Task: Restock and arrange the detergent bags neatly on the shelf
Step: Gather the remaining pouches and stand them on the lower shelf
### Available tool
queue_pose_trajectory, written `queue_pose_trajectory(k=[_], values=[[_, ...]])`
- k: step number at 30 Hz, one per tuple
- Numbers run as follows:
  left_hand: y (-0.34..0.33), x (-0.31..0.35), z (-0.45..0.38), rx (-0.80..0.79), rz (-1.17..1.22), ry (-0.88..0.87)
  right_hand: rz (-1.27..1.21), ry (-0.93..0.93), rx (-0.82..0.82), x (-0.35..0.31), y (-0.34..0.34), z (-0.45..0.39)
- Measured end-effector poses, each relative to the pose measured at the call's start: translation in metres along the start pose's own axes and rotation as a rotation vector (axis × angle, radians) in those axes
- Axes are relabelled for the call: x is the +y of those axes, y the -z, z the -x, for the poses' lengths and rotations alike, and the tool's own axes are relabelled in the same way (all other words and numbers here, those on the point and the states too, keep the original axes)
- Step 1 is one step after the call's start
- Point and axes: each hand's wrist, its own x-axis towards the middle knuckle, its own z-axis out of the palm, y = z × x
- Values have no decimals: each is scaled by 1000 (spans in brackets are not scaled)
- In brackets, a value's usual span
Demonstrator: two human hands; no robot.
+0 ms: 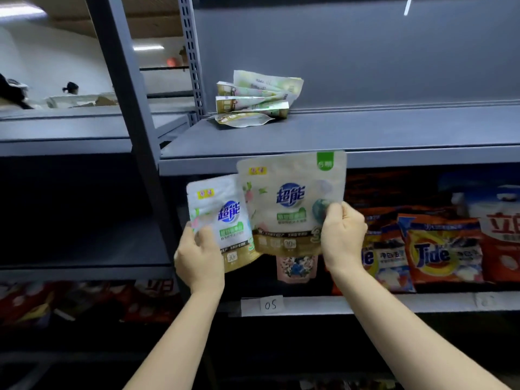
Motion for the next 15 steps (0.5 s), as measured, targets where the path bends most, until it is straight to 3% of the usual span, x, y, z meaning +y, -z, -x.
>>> queue_pose_trajectory(k=[3,9,12,15], values=[[-6,-28,4,-81,-63,136,38,-77,-129,17,-7,25],[-47,-91,-24,-436,-192,445,119,-236,-333,68,-30,69],[-67,-95,-43,-429,74,645,145,-296,-405,83,-46,75],[-86,-91,-59,-464,178,715,213,-335,-486,93,-63,74]])
